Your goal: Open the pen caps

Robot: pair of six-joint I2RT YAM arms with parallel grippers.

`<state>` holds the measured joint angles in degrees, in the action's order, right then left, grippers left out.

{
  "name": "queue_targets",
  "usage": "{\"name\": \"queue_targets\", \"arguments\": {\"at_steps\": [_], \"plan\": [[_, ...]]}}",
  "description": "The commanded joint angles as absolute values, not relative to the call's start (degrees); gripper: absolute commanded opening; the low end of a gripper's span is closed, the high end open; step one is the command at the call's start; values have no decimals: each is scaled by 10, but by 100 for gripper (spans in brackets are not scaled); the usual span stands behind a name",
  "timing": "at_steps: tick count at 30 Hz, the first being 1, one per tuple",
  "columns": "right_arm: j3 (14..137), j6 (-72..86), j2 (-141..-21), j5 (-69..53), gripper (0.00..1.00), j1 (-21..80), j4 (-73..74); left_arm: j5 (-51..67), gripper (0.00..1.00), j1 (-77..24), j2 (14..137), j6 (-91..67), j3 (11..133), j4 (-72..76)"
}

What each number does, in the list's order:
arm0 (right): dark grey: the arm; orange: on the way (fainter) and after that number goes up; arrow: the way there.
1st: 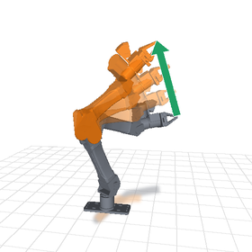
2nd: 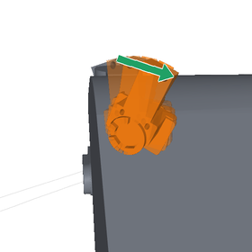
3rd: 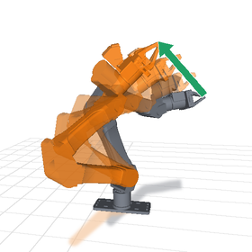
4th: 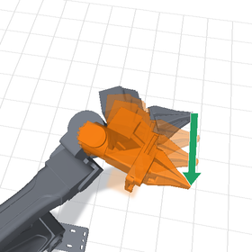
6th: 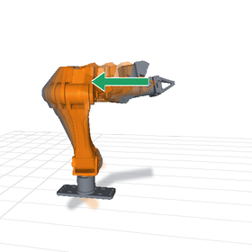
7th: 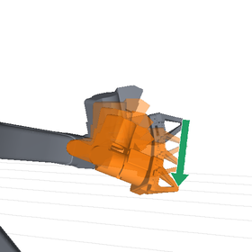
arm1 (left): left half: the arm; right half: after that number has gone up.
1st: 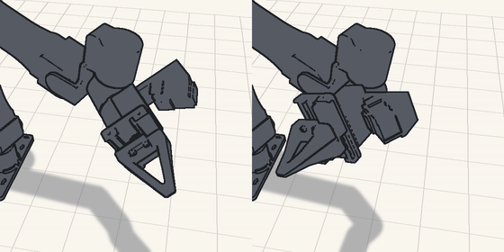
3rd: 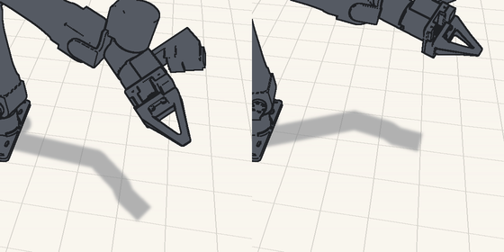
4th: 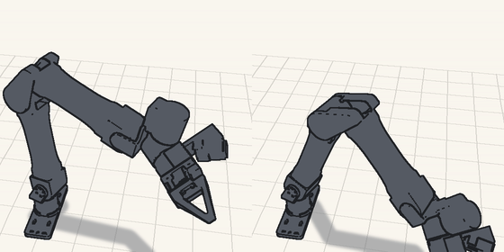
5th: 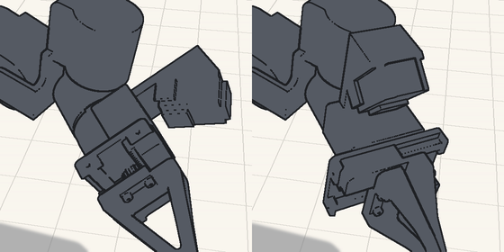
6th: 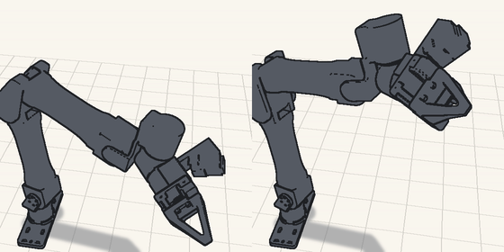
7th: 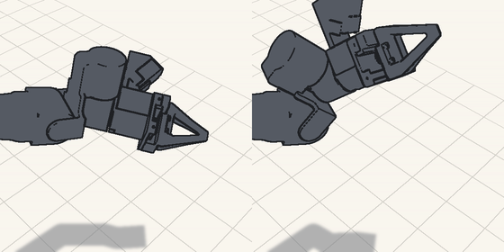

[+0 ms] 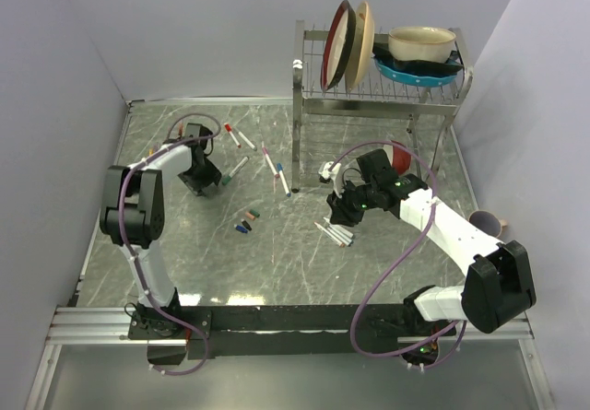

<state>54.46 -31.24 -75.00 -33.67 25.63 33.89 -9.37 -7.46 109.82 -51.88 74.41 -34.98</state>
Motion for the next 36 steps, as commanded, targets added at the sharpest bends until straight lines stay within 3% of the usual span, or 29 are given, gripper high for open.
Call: {"name": "queue_targets", "arguments": {"at_steps": [1,7,14,26,30,36], "plan": [[558,-319,-737,-343,34,259,332,-13,61,-76,1071,-484,694,-271],[557,-321,-732,-341,35,258,334,-6,79,-76,1064,-380,675,-219],[560,-323,-737,-344,34,259,336,36,79,-76,1056,-246,697,-216],[559,-324,-738,-342,35,258,337,75,48,-101,1166,-69,840,-333],[560,-325,-738,-344,34,259,337,26,45,-130,1172,-31,832,-348],[561,-325,-739,-345,34,258,338,-48,26,-169,1214,-6,838,-375]]}}
